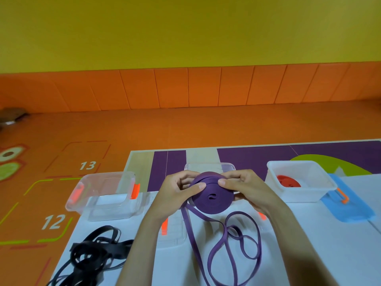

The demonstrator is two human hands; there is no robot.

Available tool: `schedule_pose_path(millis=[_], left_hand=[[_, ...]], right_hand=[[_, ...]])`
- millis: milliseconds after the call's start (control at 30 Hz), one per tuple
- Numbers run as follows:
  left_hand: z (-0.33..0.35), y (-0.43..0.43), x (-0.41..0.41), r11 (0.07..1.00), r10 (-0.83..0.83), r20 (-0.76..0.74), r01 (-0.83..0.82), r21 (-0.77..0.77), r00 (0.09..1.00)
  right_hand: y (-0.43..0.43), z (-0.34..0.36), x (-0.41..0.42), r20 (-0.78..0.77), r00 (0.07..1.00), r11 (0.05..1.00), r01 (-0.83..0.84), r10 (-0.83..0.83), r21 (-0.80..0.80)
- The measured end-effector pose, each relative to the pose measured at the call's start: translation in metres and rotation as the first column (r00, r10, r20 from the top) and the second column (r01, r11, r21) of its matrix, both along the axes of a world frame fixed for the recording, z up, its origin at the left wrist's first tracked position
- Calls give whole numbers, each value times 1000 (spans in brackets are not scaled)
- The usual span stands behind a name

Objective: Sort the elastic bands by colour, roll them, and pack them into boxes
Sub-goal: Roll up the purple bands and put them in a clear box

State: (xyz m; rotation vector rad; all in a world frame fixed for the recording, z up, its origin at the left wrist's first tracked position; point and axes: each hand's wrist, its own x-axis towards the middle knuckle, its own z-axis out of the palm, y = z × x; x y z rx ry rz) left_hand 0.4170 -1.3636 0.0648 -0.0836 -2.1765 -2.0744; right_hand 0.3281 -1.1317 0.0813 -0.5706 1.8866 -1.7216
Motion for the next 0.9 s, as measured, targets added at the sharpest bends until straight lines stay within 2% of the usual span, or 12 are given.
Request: schedule_pose_path(millis=[133, 300, 433, 533, 633, 900], left_hand=[[5, 0, -1, 998, -9, -47, 7, -61, 999], [12, 0, -7, 999, -27, -52, 25, -48, 998], [15, -1, -11, 995, -53, -29, 50, -91, 998], [14, -16, -6, 986, -105, 59, 111, -128, 993], [8, -31, 3, 975, -133, 74, 144, -169, 988], [-7, -53, 14, 938, -301, 221, 330, -108, 928]], right_hand=[[4, 13, -4, -75, 991, 992, -103, 108, 75], [5, 21, -8, -102, 979, 982, -168, 177, 86], [6, 15, -7, -149, 984, 995, -89, 96, 48], [15, 8, -7, -119, 993, 999, 4, -8, -33], [26, 3, -8, -77, 993, 993, 85, -92, -88], [35, -2, -9, 5, 984, 974, 176, -177, -139]])
